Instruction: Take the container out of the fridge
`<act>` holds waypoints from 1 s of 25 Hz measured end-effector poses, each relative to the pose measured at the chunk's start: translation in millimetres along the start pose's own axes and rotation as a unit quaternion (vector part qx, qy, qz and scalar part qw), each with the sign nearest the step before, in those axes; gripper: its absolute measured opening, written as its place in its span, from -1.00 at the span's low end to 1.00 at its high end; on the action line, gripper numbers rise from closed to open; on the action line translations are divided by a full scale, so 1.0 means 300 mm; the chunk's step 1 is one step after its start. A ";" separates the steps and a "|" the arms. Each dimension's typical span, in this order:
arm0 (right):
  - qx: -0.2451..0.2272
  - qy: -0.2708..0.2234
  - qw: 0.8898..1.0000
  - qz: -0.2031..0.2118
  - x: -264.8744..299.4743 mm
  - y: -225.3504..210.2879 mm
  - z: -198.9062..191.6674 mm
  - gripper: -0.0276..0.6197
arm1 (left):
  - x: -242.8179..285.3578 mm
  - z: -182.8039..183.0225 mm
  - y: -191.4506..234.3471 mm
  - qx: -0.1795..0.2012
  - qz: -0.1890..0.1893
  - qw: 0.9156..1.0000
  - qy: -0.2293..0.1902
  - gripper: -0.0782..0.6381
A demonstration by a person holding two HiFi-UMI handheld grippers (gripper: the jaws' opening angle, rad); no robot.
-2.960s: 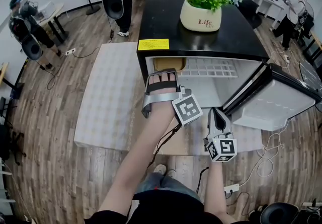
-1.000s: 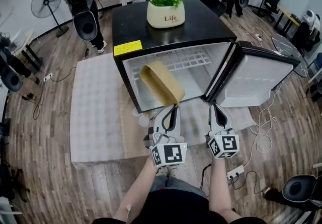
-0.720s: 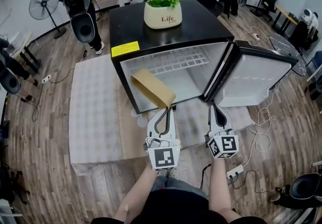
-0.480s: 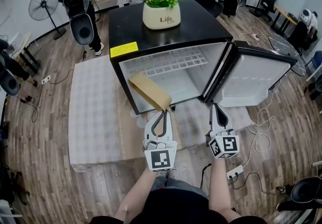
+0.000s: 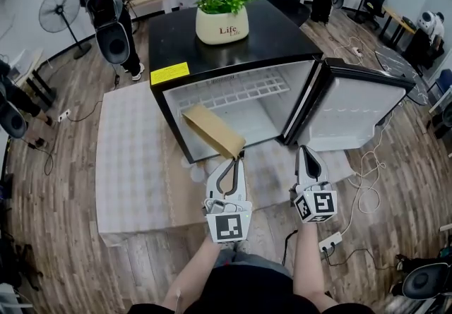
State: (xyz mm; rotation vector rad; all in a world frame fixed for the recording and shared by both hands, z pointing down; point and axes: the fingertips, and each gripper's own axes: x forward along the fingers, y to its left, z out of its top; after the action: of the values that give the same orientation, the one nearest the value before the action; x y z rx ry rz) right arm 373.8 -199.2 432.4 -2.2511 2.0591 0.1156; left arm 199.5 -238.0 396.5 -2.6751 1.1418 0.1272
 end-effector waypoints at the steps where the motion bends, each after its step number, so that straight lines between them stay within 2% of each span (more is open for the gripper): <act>1: 0.001 0.001 1.000 0.000 -0.001 0.000 -0.001 -0.90 | -0.001 0.003 -0.002 0.002 -0.001 1.000 -0.001 -0.74; 25: 0.004 0.007 1.000 0.013 -0.008 0.022 -0.014 -0.90 | -0.022 -0.005 -0.010 -0.001 0.002 1.000 0.009 -0.74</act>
State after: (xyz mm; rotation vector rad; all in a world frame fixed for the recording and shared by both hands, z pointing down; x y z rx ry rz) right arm 366.9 -198.0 436.7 -2.2276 2.0922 0.0930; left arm 197.2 -231.7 399.7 -2.6805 1.1526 0.1061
